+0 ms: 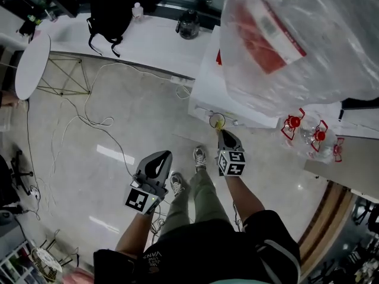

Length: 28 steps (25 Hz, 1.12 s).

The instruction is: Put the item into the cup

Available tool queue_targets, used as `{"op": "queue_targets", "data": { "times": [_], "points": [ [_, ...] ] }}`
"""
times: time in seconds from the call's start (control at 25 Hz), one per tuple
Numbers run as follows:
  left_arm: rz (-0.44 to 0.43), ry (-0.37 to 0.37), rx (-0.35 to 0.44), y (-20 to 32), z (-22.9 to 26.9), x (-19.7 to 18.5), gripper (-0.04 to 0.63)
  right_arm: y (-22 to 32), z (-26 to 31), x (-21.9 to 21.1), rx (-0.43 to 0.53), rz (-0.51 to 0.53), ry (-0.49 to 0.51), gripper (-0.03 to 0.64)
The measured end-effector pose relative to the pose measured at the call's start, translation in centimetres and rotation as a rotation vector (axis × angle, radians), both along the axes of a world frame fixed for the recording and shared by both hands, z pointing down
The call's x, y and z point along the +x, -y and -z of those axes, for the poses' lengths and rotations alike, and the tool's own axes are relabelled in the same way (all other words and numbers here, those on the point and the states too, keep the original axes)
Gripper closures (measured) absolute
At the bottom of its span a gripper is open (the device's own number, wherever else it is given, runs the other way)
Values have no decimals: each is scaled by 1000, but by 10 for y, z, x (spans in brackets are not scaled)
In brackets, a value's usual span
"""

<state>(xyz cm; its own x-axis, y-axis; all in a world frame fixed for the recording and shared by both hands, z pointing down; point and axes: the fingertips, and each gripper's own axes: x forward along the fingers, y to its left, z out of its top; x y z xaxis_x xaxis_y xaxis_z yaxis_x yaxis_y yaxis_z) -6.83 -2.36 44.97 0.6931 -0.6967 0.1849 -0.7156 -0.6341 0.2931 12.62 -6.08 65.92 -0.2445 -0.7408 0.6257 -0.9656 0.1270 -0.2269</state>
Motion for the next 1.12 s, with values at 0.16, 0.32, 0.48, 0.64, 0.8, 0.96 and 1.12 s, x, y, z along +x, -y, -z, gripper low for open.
{"op": "queue_targets", "data": {
  "times": [0.16,0.32,0.48,0.64,0.8,0.96,1.12],
  "points": [
    [25,12,-9,9,-13,-11,575,17,-26,-5,-21,15,-33,569],
    [53,14,-9,19,-22,-21,575,34,-46,-6,-26,23,-68,569],
    [71,16,-27,20,-33,-25,575,50,-56,-3,-13,10,-87,569],
    [84,16,-39,18,-45,-25,575,57,-66,-3,-4,21,-104,569],
    [90,14,-48,17,-53,-23,575,58,-67,-4,17,41,-158,569],
    [95,11,-59,18,-57,-22,575,60,-73,-8,19,81,-199,570],
    [98,15,-64,17,-62,-22,575,61,-85,-11,5,123,-246,569]
  ]
}}
